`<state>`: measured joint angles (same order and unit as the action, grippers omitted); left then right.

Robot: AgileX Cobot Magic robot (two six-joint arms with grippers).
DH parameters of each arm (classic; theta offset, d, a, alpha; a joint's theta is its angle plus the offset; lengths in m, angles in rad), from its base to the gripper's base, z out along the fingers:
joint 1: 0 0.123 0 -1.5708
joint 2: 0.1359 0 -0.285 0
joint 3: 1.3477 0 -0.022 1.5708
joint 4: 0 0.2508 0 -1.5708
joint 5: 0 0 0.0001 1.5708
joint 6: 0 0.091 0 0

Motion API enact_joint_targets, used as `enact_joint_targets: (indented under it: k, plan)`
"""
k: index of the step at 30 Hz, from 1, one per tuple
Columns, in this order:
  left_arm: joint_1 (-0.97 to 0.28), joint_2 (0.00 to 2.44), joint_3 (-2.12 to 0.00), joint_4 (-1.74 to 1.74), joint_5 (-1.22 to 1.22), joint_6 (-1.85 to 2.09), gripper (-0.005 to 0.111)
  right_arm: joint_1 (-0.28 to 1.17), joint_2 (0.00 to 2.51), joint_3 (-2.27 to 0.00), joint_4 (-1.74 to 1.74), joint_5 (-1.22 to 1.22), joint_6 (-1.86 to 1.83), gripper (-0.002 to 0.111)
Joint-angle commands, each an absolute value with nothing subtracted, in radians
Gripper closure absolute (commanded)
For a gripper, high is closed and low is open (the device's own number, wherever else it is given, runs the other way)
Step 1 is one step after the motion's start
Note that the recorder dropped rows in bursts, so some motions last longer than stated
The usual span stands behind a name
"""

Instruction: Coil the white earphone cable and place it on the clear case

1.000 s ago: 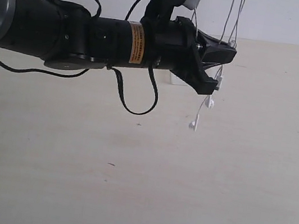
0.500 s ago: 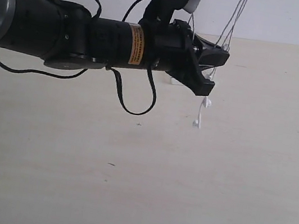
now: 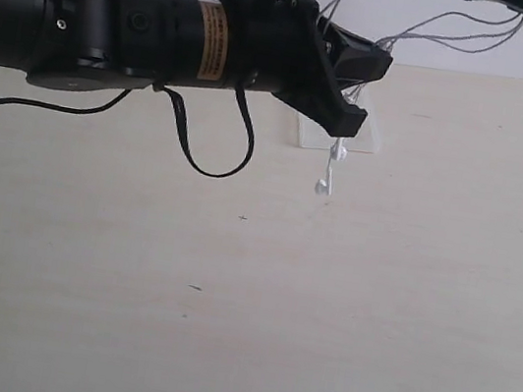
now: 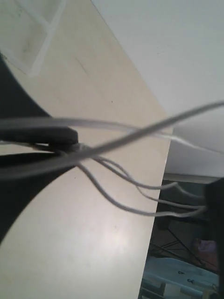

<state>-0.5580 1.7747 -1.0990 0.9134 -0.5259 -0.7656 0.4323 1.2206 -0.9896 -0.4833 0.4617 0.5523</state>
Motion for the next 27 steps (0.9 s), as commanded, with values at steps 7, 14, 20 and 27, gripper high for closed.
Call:
enact_joint_targets:
  k: [7,14,20,27]
  plan:
    - [-0.557,1.693,-1.091,0.92,-0.525,-0.906,0.107,0.43,1.358,-0.994,-0.431,0.58,0.463,0.105]
    - [-0.557,1.693,-1.091,0.876,-0.448,-0.947,0.107,0.43,1.388,-0.994,-0.248,0.555,0.26,0.076]
    - [-0.557,1.693,-1.093,0.778,-0.405,-0.947,0.107,0.43,1.388,-0.994,-0.233,0.572,0.255,0.061]
    - [-0.527,1.695,-1.093,0.75,-0.396,-0.947,0.107,0.43,1.384,-0.994,-0.164,0.572,0.2,0.049]
